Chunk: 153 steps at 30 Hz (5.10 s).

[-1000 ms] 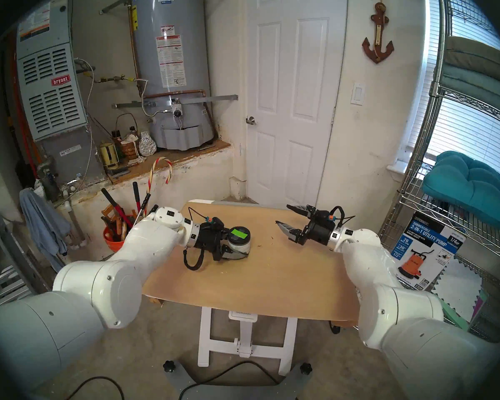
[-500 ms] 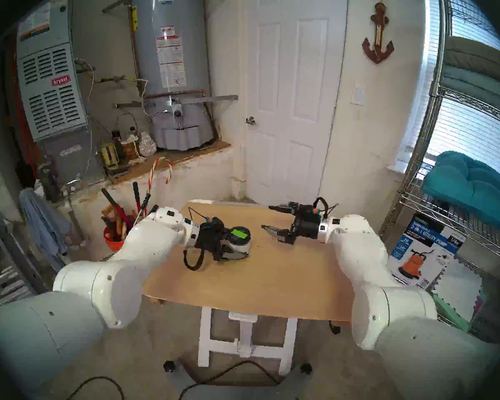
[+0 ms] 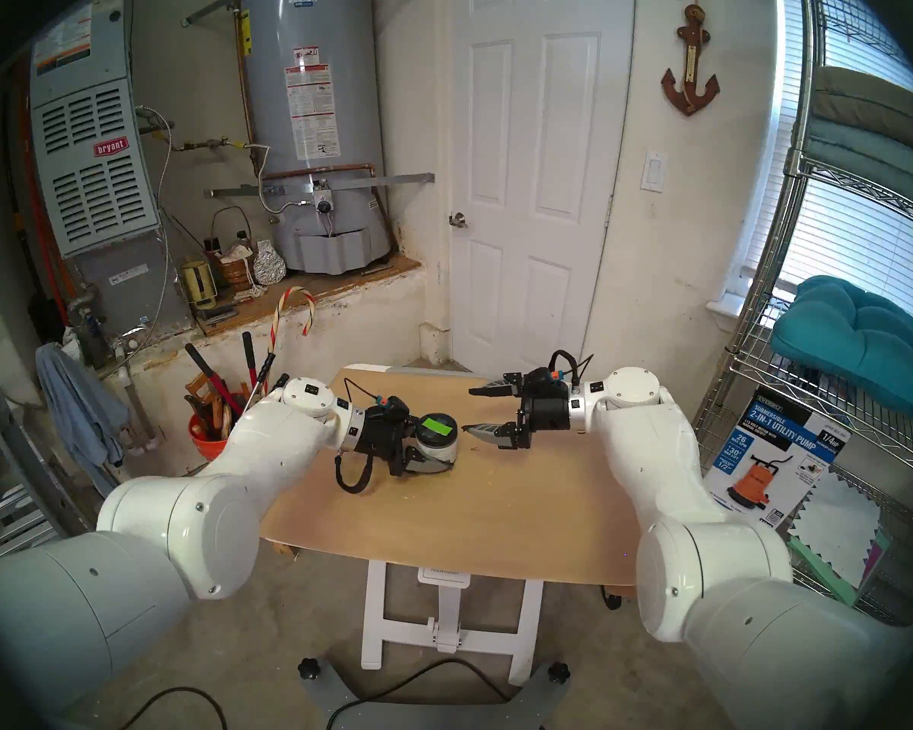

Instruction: Open paint jar

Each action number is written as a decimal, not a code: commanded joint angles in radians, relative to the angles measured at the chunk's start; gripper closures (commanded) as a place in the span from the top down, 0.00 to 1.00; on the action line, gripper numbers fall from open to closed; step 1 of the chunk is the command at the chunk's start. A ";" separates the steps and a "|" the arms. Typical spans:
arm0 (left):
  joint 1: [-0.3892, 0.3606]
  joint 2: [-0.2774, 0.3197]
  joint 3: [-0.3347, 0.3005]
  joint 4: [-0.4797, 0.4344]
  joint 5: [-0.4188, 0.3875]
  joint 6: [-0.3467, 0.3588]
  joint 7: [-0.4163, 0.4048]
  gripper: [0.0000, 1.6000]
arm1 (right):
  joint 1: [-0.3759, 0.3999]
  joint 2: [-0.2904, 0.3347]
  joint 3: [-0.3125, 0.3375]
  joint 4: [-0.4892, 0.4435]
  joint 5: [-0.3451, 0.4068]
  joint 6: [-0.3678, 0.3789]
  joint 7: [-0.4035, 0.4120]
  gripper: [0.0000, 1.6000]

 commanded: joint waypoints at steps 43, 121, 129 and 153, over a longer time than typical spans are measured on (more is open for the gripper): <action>-0.030 -0.001 -0.012 -0.015 0.007 -0.002 -0.015 0.00 | -0.326 0.022 -0.124 -0.644 0.042 0.627 -0.059 1.00; -0.032 -0.007 -0.042 -0.015 0.034 -0.005 -0.023 0.00 | -0.478 -0.182 -0.022 -0.729 -0.027 0.561 -0.477 1.00; -0.032 -0.008 -0.045 -0.015 0.038 -0.006 -0.023 0.00 | -0.481 -0.188 -0.025 -0.729 -0.029 0.560 -0.480 1.00; -0.033 -0.010 -0.057 -0.015 0.049 -0.007 -0.025 0.00 | -0.434 -0.150 -0.042 -0.650 -0.051 0.467 -0.467 0.34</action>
